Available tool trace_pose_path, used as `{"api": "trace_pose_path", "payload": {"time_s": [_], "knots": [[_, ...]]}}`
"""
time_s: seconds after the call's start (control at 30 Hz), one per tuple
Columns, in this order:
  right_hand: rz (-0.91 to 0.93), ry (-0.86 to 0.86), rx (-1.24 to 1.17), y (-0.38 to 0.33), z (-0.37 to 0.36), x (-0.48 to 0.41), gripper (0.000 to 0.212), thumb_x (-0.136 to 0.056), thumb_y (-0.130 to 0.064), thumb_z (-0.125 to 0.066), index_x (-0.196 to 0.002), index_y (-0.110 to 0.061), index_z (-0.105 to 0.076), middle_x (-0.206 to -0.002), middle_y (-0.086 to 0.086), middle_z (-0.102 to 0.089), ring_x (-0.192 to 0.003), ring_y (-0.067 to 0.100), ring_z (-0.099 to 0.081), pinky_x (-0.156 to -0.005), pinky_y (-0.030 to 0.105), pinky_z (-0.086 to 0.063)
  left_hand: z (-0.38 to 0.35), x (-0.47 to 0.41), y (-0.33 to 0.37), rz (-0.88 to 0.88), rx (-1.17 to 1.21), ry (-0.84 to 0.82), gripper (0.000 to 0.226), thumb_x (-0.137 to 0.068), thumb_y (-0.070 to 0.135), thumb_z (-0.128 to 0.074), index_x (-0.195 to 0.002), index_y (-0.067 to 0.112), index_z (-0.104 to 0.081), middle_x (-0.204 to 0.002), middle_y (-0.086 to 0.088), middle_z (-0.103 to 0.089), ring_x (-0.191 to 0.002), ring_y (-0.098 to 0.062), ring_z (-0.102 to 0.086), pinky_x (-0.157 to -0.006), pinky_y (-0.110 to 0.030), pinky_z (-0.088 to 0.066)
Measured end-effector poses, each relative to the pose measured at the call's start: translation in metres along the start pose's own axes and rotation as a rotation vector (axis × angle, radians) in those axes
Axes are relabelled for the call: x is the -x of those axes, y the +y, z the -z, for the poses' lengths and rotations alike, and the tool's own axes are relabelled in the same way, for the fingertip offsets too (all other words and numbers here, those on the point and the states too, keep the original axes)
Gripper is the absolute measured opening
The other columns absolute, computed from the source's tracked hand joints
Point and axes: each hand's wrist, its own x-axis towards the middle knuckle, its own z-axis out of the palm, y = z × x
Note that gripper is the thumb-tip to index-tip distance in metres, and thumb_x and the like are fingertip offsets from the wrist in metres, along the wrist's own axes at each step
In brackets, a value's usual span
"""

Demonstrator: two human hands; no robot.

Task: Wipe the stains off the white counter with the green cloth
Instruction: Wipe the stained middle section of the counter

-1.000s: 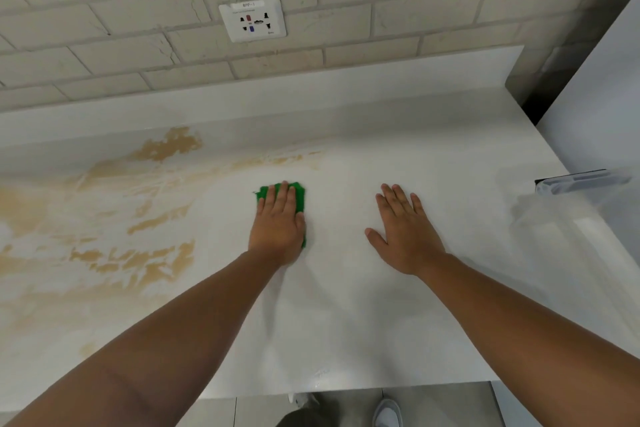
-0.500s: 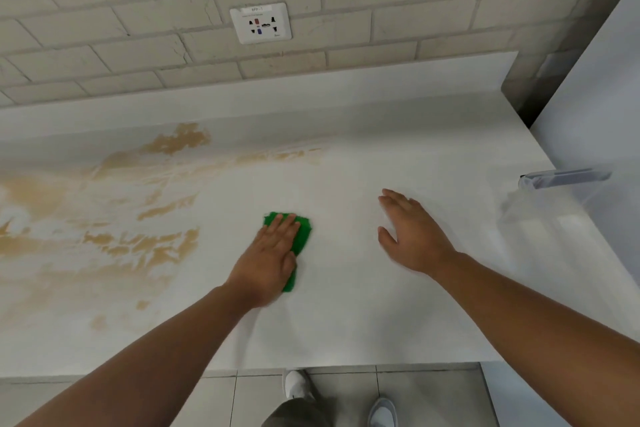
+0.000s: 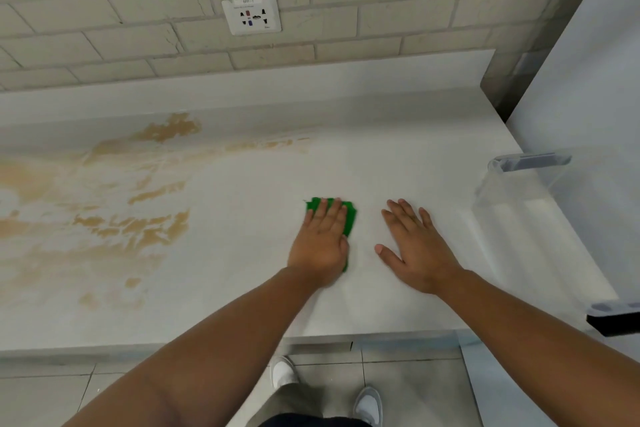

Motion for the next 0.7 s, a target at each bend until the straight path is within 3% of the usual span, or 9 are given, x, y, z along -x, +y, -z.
{"api": "trace_pose_path", "payload": {"time_s": [0.13, 0.3, 0.5, 0.7], "knots": [[-0.007, 0.011, -0.052, -0.001, -0.002, 0.011, 0.083, -0.092, -0.066, -0.006, -0.156, -0.014, -0.013, -0.165, 0.004, -0.007, -0.151, 0.017, 0.003, -0.123, 0.044, -0.001, -0.007, 0.031, 0.029, -0.14, -0.005, -0.007, 0.06, -0.1, 0.03, -0.025, -0.156, 0.015, -0.01, -0.164, -0.003, -0.005, -0.151, -0.019, 0.006, -0.123, -0.04, 0.003], [0.026, -0.003, -0.034, -0.019, -0.001, 0.006, 0.083, -0.091, -0.065, -0.01, -0.156, -0.014, -0.015, -0.165, 0.005, -0.006, -0.151, 0.019, 0.003, -0.123, 0.045, 0.0, -0.005, 0.084, 0.004, -0.185, -0.017, -0.005, 0.058, -0.102, 0.032, -0.024, -0.156, 0.018, -0.009, -0.164, 0.002, -0.002, -0.15, -0.013, 0.009, -0.122, -0.036, 0.002], [0.068, -0.057, -0.015, -0.064, -0.006, -0.008, 0.086, -0.087, -0.066, -0.008, -0.156, -0.015, -0.014, -0.165, 0.004, -0.002, -0.151, 0.019, 0.007, -0.123, 0.045, 0.001, 0.013, 0.131, -0.065, -0.05, -0.025, 0.019, 0.058, -0.102, 0.035, -0.018, -0.156, 0.016, -0.011, -0.163, 0.003, -0.001, -0.15, -0.01, 0.009, -0.123, -0.035, -0.001], [0.048, -0.095, -0.017, -0.098, -0.014, -0.027, 0.079, -0.093, -0.063, -0.016, -0.157, -0.016, -0.008, -0.165, 0.002, 0.004, -0.15, 0.017, 0.012, -0.123, 0.042, 0.004, 0.035, 0.141, -0.133, 0.185, -0.067, -0.007, 0.068, -0.095, 0.039, -0.01, -0.154, 0.006, -0.014, -0.162, -0.007, -0.004, -0.151, -0.024, 0.001, -0.122, -0.034, 0.005]]}}
